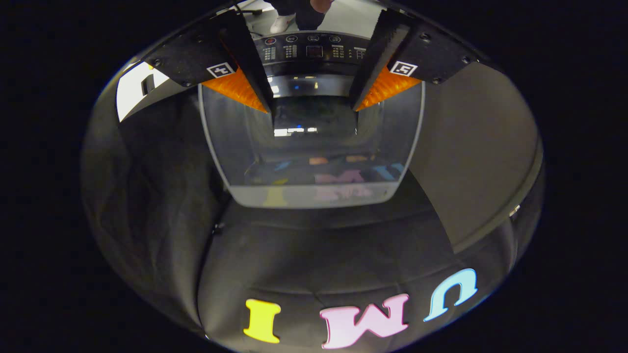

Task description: Put the clothes into the washing machine and then close the washing machine lid.

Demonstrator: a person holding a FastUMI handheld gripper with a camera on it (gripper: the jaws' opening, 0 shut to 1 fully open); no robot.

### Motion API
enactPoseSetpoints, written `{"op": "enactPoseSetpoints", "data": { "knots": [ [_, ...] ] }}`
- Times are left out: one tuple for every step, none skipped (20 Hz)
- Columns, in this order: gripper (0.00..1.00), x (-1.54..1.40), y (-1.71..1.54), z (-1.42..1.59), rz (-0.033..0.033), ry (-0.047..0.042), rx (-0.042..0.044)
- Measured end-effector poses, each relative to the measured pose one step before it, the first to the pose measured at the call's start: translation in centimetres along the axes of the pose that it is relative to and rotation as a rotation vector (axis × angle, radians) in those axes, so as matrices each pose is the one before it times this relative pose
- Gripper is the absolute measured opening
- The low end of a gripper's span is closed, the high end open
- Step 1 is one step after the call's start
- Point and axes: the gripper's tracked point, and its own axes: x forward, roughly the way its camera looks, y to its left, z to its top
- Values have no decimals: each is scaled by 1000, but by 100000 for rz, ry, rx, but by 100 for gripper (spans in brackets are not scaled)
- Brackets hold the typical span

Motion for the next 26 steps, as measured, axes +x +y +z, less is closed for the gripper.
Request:
{"op": "enactPoseSetpoints", "data": {
  "knots": [
    [98, -1011, 230, 1525, 376, -5263, -1083],
    [98, -1190, -48, 1580, -497, -4150, -1466],
    [98, -1497, 152, 1430, 172, -4235, -599],
    [98, -1312, 512, 1688, 977, -5143, -102],
    [98, -1414, 626, 1872, 1218, -4989, 321],
    [98, -1488, 685, 1988, 1448, -4595, 867],
    [98, -1403, 780, 2062, 1349, -4917, 1071],
    [98, -1372, 727, 2261, 992, -5702, 684],
    [98, -1044, 758, 2288, 1193, -5944, 584],
    [98, -969, 736, 1919, 1364, -4920, -96],
    [98, -810, 555, 1582, 1587, -5213, -883],
    [98, -733, 10, 1267, -121, -3390, -816],
    [97, -741, 23, 1069, 489, -3882, 331],
    [98, -801, 339, 1523, 719, -3990, 1401],
    [98, -596, 356, 1611, 532, -3967, 1336],
    [98, -464, 301, 1476, 358, -3419, 1540],
    [98, -208, 391, 853, 321, -2217, 1085],
    [97, -283, 171, 599, -304, -2439, -78],
    [97, -467, 266, 348, 491, -1497, -639],
    [97, -356, 362, 580, 327, -1548, -960],
    [97, -321, 71, 340, -268, -567, -762],
    [97, -176, 207, 358, 222, -970, -405],
    [98, -246, -8, 271, -533, -399, -214],
    [98, -147, -73, 46, -321, -178, 90],
    [98, -215, -16, -21, -266, -126, 41],
    [98, -94, -85, -180, -615, 478, -382]
  ]
}}
